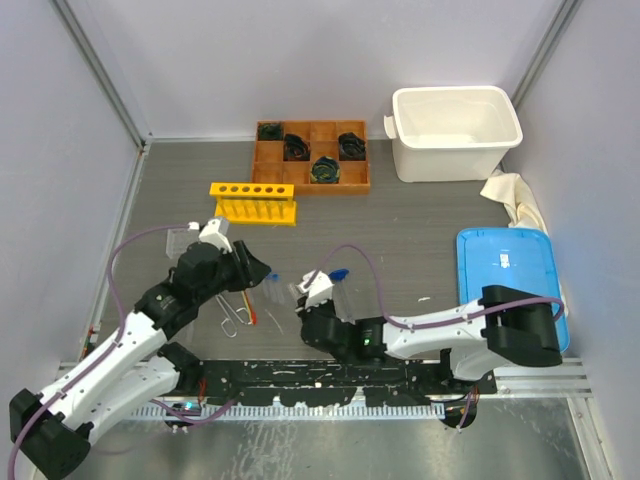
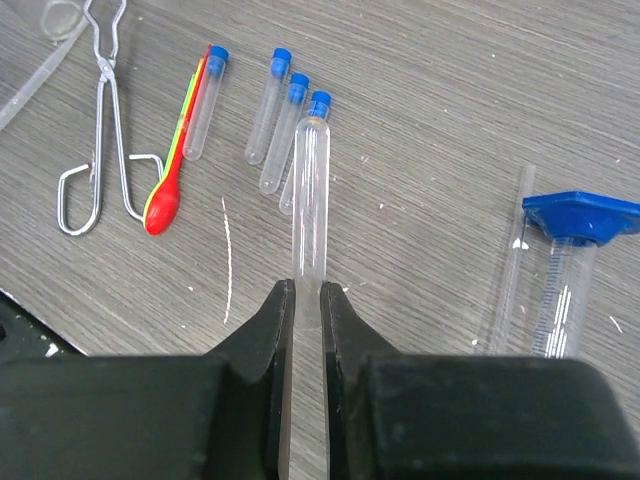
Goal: Organize the chemistry lab equipment
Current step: Pick up the test tube at the center of the board.
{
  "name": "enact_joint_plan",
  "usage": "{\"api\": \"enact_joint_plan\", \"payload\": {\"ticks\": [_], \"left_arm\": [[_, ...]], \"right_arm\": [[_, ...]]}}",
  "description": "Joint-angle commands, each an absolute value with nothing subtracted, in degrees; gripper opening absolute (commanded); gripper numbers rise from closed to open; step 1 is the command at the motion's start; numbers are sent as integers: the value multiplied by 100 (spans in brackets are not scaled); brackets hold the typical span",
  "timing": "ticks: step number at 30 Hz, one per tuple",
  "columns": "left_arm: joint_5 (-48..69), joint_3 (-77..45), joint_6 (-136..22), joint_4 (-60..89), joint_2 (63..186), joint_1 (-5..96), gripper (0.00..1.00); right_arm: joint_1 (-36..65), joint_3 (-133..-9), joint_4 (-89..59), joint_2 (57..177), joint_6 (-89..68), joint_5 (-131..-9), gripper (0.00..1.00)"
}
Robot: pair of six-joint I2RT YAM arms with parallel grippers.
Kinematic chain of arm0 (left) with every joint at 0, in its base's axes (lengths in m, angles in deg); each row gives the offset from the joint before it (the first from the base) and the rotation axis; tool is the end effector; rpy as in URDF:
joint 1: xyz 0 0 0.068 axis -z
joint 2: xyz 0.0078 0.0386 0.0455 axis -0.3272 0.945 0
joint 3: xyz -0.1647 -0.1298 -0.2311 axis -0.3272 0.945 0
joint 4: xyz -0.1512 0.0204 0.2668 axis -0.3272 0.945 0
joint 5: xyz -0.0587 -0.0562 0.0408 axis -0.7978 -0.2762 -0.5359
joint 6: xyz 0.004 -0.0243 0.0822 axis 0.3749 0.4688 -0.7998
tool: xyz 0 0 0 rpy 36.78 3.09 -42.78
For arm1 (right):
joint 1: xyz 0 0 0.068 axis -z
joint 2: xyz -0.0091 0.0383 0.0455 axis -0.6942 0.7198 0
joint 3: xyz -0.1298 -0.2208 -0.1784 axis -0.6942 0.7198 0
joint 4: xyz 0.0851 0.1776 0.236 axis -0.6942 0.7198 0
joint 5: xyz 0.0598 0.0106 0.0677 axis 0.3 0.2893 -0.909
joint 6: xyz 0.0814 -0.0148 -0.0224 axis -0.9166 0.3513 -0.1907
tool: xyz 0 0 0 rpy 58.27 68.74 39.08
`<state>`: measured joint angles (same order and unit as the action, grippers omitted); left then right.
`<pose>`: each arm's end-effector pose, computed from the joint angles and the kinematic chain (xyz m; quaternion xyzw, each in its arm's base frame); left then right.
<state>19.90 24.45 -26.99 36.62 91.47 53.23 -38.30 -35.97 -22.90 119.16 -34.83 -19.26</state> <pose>0.1854 -0.1238 0.2482 -0.0601 0.8645 -0.2983 0.4001 0.0981 0.3352 0.1855 -0.2051 0.8181 0.1727 0.5087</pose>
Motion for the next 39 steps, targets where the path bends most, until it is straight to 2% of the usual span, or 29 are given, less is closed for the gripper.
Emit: {"api": "enact_joint_plan", "payload": {"ticks": [1,9,21,33,39], "left_arm": [[1700,1944,-2511,3027,9193,5332,46],[1437,1938,-2140,2520,9599,5543,46],[1688,1942,-2092,2226,10121,6145,45],[1748,1923,-2070,2108,10271,6337,43],[1782,1937,-2074,2100,10247,6357,28]], "right_arm": [[-3895,-2852,-3872,11304,-3297,-1638,1],[-4051,-2297,-4780,10982,-3135,-1615,1],[-4120,-2596,-4836,11136,-2789,-1506,1],[-4121,-2796,-4827,11199,-2542,-1435,1],[-4124,-2864,-4759,11254,-2528,-1431,1]]}}
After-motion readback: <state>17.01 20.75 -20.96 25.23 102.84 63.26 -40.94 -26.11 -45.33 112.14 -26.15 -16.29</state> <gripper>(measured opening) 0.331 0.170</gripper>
